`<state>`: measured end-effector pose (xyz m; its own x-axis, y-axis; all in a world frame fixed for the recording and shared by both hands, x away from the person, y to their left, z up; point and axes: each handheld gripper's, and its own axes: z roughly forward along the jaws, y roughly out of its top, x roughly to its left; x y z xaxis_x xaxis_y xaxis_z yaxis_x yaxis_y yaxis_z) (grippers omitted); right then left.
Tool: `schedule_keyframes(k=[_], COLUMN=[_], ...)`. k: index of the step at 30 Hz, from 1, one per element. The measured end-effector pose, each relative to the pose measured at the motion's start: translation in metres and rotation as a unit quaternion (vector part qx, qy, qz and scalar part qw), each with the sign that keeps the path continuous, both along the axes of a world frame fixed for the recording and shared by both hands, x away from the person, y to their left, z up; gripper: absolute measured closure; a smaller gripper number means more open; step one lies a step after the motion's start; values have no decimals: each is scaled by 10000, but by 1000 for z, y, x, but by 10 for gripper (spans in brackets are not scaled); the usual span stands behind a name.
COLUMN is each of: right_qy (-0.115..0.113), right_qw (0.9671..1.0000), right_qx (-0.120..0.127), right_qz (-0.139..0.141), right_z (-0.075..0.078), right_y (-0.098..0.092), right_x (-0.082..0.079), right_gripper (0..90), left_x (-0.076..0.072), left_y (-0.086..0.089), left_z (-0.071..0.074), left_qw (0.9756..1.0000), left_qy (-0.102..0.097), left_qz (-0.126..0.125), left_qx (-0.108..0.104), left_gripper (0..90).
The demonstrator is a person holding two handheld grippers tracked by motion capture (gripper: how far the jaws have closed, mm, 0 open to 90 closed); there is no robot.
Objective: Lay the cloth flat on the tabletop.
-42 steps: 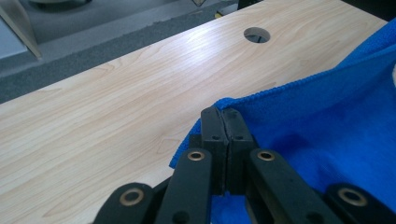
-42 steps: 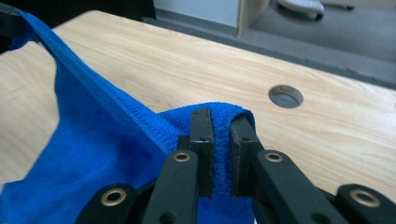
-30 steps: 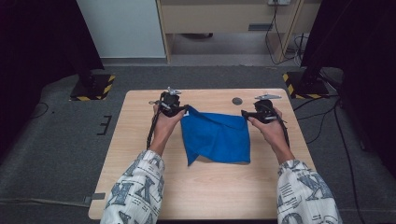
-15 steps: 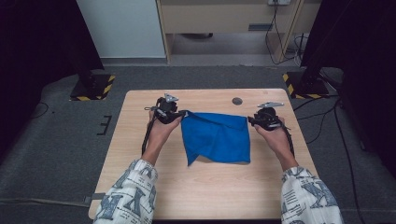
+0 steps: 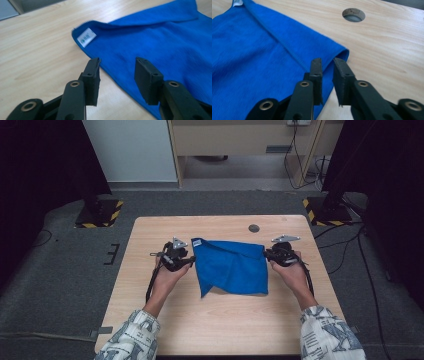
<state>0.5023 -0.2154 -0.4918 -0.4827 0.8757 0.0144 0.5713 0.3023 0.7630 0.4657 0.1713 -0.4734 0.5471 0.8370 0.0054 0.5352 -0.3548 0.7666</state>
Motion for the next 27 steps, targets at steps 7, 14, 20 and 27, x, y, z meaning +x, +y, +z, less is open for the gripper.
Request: schedule_keyframes(k=[7,14,20,27], right_qy=[-2,-8,8,48], right_qw=[9999,9997,9995,9994], right_qx=[21,67,94,207], right_qz=[125,240,291,280], right_z=[-4,-8,-11,-17], right_y=[-6,-3,-3,-6], right_x=[-32,-63,-81,-97], right_gripper=[694,651,654,620], left_x=[-33,-56,-65,-77], left_y=[7,6,-3,1], left_z=[-12,-26,-32,-31], left_qw=[9999,9997,9992,9991], left_qy=[13,96,150,149], left_qz=[-168,-226,-369,-337], left_qx=[38,-11,-9,-200], left_gripper=[553,538,522,507])
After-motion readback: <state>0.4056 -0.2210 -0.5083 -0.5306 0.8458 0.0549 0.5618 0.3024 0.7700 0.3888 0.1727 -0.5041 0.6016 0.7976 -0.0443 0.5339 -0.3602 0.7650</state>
